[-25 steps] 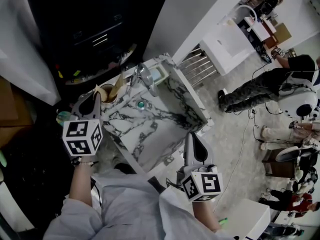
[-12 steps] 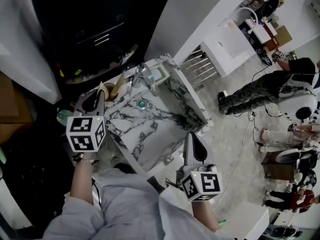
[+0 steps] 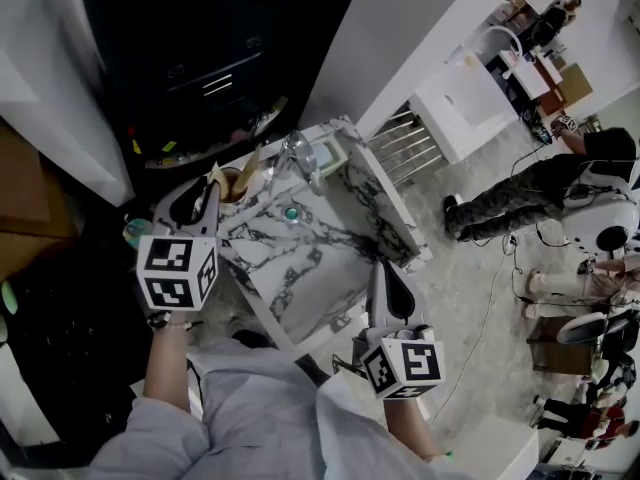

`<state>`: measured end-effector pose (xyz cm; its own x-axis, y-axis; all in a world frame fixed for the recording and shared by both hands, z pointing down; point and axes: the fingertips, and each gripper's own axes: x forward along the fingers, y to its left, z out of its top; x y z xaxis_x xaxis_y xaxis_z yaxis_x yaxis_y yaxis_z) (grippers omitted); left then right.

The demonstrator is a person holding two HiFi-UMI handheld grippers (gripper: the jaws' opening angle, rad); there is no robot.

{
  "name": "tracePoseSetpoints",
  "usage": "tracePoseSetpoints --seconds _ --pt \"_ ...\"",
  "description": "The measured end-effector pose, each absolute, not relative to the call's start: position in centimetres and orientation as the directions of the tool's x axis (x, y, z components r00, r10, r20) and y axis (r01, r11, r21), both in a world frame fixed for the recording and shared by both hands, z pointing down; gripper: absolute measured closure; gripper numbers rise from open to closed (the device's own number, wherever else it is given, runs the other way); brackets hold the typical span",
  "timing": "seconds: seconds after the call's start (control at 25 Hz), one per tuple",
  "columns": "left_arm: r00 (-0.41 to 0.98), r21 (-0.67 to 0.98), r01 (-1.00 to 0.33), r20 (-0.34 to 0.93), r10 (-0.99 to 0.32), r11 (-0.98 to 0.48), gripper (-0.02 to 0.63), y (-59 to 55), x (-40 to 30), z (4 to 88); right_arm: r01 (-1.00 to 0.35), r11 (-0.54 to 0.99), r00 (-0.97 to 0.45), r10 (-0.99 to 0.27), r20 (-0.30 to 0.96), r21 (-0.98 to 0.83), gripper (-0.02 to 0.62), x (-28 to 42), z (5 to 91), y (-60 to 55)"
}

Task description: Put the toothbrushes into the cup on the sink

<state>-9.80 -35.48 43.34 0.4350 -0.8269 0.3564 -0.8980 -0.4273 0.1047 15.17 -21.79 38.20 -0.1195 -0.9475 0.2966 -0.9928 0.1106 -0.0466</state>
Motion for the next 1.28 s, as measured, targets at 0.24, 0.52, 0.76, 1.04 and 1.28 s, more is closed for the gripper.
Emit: tracePoseSetpoints --seconds 0.24,0.52,0.76,1.04,1.28 --pt "0.426 0.110 -0.904 0.324 -0.844 -0.414 0.568 -33.4 -10.2 40.8 -0.985 0.160 -0.170 -0.952 0.255 -0.061 0.597 14.1 36.9 -22.5" --pt "0.436 0.075 -0.898 0.278 -0.856 -0.434 0.571 -30.6 -9.8 37.2 -0.963 0.260 -0.268 -0.940 0.213 -0.065 0.597 11.8 35.4 -23.4" --pt "0.414 0.057 -0.909 0.258 -0.873 -0.414 0.598 -27.9 -9.9 35.1 -0.934 0.352 -0.358 -0.918 0.170 -0.068 0.597 9.7 34.2 -24.1" --pt "0.382 0.065 -0.923 0.241 -0.892 -0.378 0.601 -24.7 -9.5 33.5 -0.891 0.444 -0.453 -0.881 0.137 -0.090 0.597 8.2 32.9 -23.7" --pt "0.332 0.072 -0.943 0.232 -0.914 -0.324 0.601 -21.9 -8.1 33.2 -0.848 0.522 -0.530 -0.840 0.119 -0.094 0.597 8.6 32.5 -23.1"
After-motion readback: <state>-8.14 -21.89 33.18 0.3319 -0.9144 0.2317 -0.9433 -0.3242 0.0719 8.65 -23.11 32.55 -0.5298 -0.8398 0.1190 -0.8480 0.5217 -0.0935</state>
